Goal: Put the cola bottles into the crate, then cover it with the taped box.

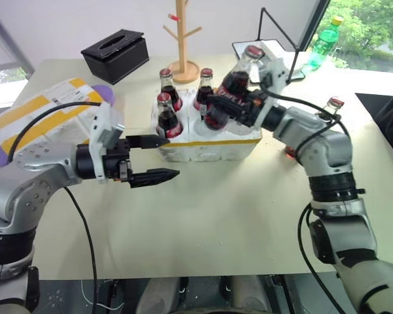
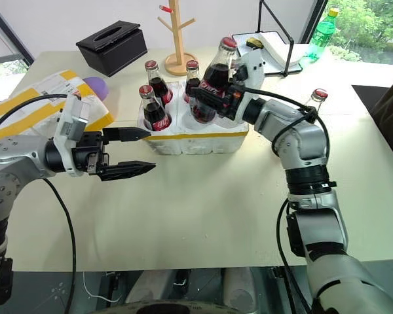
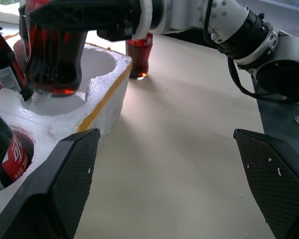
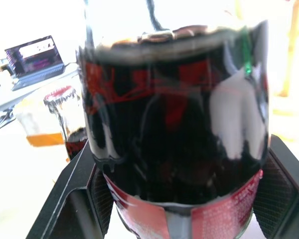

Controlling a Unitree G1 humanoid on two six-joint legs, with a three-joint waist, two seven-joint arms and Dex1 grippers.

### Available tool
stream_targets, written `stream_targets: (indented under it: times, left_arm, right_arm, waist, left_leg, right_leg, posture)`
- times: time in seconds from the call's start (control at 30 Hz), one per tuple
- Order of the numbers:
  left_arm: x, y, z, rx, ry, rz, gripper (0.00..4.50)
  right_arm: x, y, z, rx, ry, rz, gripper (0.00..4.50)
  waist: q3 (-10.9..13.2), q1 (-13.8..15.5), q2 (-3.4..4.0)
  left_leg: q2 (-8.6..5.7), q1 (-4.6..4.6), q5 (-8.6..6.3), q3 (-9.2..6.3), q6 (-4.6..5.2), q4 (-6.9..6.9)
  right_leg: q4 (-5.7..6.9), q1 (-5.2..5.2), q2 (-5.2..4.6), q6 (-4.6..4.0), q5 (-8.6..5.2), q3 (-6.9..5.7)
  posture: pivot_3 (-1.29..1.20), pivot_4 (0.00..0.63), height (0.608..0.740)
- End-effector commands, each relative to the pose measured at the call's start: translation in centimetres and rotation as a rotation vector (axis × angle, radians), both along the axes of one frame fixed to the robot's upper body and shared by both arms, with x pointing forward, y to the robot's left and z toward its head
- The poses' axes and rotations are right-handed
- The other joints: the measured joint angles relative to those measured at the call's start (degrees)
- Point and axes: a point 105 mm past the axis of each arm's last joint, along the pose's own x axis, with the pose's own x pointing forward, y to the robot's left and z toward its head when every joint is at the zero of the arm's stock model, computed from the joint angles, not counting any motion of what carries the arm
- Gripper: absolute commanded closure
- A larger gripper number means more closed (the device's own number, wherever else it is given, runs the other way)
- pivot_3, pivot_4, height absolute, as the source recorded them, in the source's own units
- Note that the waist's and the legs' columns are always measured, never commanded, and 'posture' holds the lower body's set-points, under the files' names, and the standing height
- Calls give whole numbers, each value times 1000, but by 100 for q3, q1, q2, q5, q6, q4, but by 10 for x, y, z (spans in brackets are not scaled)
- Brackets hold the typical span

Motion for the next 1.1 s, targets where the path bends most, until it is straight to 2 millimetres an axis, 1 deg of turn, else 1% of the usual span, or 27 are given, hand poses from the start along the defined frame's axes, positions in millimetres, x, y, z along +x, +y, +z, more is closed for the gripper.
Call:
stream_targets:
  times: [0.03,0.13,0.27,0.37,0.43,0.5,0.53,0.57,0.6,0.7,0.8,0.9,1.0,1.1]
  left_arm:
    - [-5,0,11,-16,-55,-1,0]
    - [-5,0,11,-19,-59,7,0]
    - [-4,1,10,-23,-62,15,0]
    - [-4,-1,11,-25,-66,10,0]
    - [-4,-2,11,-26,-67,6,0]
    - [-4,-3,11,-27,-68,1,0]
    - [-4,-4,11,-27,-68,-2,0]
    - [-4,-4,11,-27,-69,-4,0]
    - [-4,-4,11,-26,-69,-6,0]
    - [-3,-5,12,-26,-73,-13,0]
    - [-2,-6,12,-25,-73,-23,0]
    - [-1,-7,11,-26,-69,-38,0]
    - [0,-8,10,-27,-63,-53,0]
    - [2,-11,8,-26,-56,-75,0]
  right_arm:
    - [-5,14,20,-40,-112,58,1680]
    - [-4,20,9,-110,-109,81,1680]
    - [-8,29,3,-170,-100,147,1680]
    - [-2,42,-16,-258,-57,172,1680]
    - [4,45,-23,-265,-17,164,1680]
    - [10,45,-29,-272,-4,137,615]
    - [13,45,-31,-273,-1,125,247]
    - [14,44,-32,-273,2,119,47]
    - [15,44,-32,-268,2,109,47]
    - [11,34,-28,-239,-14,78,47]
    - [1,19,-23,-215,-33,47,47]
    - [-15,-4,-14,-182,-49,-21,47]
    - [-35,-28,-6,-141,-48,-90,47]
    - [-53,-52,-7,-119,-18,-179,47]
  waist:
    - [0,-5,0]
    - [0,-8,0]
    - [0,-25,0]
    - [0,-73,0]
    - [0,-116,-1]
    - [-2,-145,-3]
    - [-2,-154,-3]
    - [-2,-152,-3]
    - [-2,-150,-3]
    - [-2,-141,-4]
    - [-3,-82,-4]
    - [-3,-40,-4]
    - [-3,-11,-4]
    - [-3,24,-4]
  left_leg:
    - [0,0,0,0,0,0]
    - [0,0,0,0,-1,0]
    - [0,-1,1,1,-3,-2]
    - [0,-1,2,1,-5,-4]
    - [0,0,3,1,-7,-5]
    - [0,1,4,1,-8,-6]
    - [0,4,4,1,-9,-7]
    - [0,6,5,1,-11,-8]
    - [0,7,7,0,-13,-8]
    - [1,10,9,-1,-18,-8]
    - [-1,10,10,-4,-19,-7]
    - [-7,9,9,-16,-18,-8]
    - [-9,5,9,-14,-18,-8]
    - [-5,5,10,-14,-19,-11]
  right_leg:
    - [0,-1,1,0,0,2]
    - [1,-3,2,0,0,4]
    - [3,-7,3,0,0,6]
    - [6,-9,4,0,0,8]
    - [7,-9,5,0,0,8]
    - [9,-10,5,0,0,9]
    - [9,-9,7,0,0,12]
    - [10,-10,7,0,0,16]
    - [12,-10,8,0,0,16]
    - [18,-10,8,-2,1,17]
    - [21,-11,8,-3,2,17]
    - [19,-10,8,-3,2,19]
    - [18,-11,8,-3,2,24]
    - [19,-13,8,-3,2,24]
  posture:
    - [0,150,736]
    - [0,150,736]
    - [0,150,736]
    - [0,150,736]
    - [0,150,736]
    - [0,150,736]
    - [0,150,736]
    - [0,150,736]
    - [0,150,736]
    - [0,150,736]
    - [0,150,736]
    - [0,150,736]
    - [0,150,736]
    - [0,150,736]
